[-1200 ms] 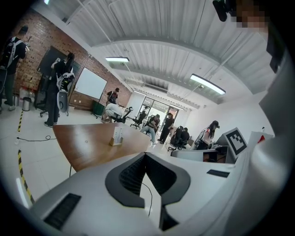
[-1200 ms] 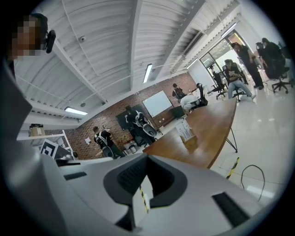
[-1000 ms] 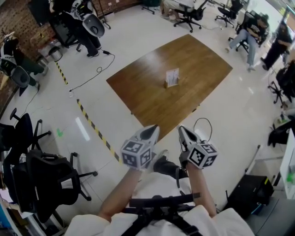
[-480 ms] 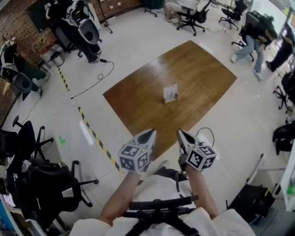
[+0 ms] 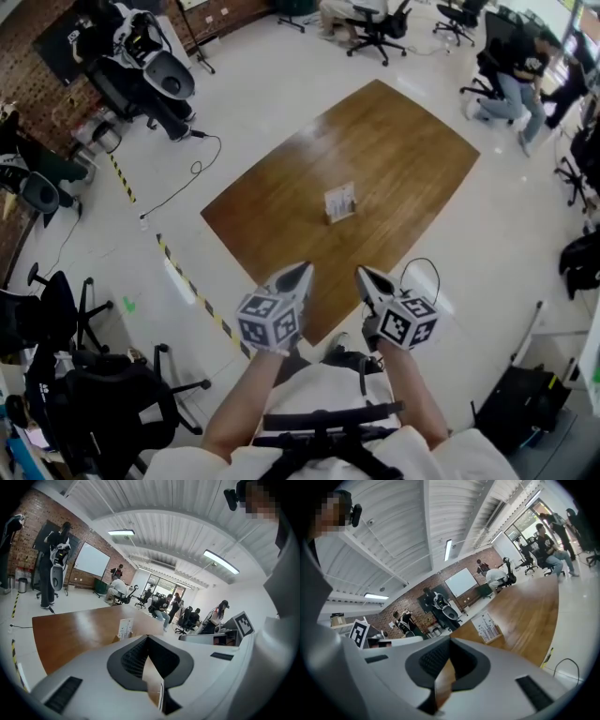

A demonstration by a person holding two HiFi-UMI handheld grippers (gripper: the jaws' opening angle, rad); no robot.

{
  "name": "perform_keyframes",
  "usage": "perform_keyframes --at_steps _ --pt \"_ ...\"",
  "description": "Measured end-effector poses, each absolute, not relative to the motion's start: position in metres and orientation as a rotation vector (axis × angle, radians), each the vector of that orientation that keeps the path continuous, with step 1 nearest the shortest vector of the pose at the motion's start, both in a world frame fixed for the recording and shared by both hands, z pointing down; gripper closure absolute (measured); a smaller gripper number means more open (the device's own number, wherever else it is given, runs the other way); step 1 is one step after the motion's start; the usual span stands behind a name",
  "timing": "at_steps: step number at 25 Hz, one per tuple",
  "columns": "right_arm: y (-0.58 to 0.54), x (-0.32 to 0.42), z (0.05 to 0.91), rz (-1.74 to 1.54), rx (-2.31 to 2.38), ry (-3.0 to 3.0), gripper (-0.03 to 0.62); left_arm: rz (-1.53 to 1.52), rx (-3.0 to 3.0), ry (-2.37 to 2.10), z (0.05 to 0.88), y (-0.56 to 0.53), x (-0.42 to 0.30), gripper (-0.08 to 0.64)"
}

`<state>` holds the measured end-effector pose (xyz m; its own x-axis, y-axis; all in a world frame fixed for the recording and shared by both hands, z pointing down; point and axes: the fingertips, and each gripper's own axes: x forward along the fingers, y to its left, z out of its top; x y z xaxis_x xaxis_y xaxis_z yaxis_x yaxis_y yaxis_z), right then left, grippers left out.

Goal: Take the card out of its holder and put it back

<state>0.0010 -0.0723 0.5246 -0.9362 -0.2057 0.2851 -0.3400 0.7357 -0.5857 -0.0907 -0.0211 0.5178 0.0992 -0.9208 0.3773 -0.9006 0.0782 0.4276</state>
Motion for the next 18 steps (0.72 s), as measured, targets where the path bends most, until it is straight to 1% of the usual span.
perform_keyframes --at_steps 8,18 --pt "-0.095 -0.031 0.533 0.999 0.597 -2.722 0.589 0.083 1.922 -1.630 0.540 -0.068 -0.122 0.558" --pt "-0.119 -0.048 0.541 1.054 0.728 -2.693 0.589 0.200 1.998 -1.512 0.567 -0.123 -0.149 0.556"
